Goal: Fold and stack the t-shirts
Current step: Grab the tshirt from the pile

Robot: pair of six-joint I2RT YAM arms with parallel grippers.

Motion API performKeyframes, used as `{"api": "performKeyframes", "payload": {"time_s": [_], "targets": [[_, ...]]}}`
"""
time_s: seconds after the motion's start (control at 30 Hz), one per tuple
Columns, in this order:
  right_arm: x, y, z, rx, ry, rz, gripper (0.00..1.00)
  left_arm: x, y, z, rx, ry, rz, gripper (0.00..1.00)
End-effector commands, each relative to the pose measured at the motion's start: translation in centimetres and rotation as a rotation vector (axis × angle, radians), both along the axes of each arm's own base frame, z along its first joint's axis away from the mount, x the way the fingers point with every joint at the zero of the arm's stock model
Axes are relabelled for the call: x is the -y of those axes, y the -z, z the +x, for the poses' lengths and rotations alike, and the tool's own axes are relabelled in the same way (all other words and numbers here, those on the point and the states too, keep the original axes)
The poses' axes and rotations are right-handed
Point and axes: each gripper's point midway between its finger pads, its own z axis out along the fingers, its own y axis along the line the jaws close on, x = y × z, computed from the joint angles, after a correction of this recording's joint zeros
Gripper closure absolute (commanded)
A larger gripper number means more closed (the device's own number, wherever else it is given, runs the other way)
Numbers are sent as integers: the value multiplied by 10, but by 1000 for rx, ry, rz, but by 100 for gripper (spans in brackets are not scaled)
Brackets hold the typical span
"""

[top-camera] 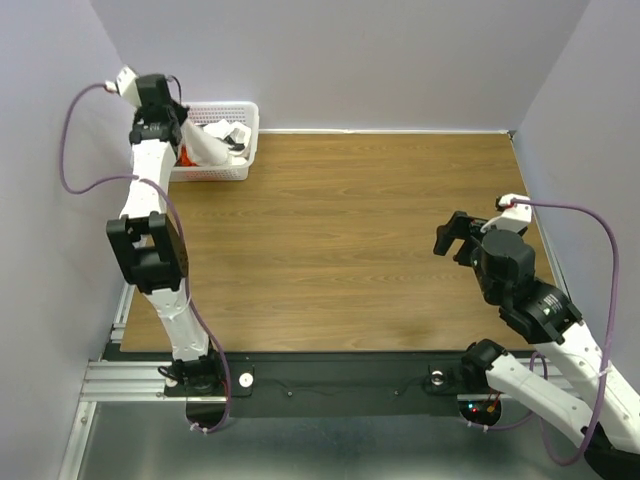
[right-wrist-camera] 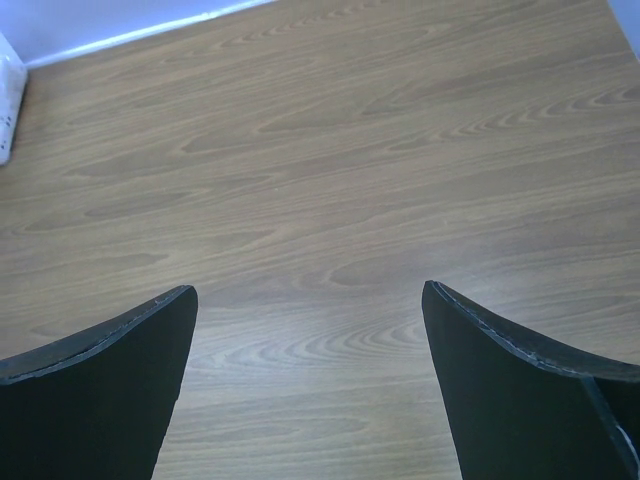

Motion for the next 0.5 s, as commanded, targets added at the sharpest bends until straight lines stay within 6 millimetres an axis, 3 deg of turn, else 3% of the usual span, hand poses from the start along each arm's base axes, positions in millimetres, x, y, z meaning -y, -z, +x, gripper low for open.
{"api": "performKeyframes", "payload": {"time_s": [0.0,0.03,0.07,0.1,0.17,0.27,0.3,0.33,0.47], "targets": [[10,-26,-2,98,41,56,0,49,-281,-56,663,172,85,100],[12,-27,-3,105,52,60,0,62,-306,-66,738,210,91,100],[14,-29,-4,113,60,64,0,91,-332,-80,804,276,83,100],[17,-32,-6,125,71,76,0,101,-363,-101,888,308,114,100],[23,-35,-8,138,99,78,0,164,-403,-135,1002,433,101,100],[29,-40,-10,158,118,71,0,217,-451,-186,1150,580,128,100],[29,-41,-10,160,115,66,0,244,-458,-202,1181,649,100,100],[29,-42,-10,163,110,60,0,255,-470,-218,1223,691,93,100],[26,-41,-9,159,87,45,0,303,-484,-257,1295,835,29,100]]}}
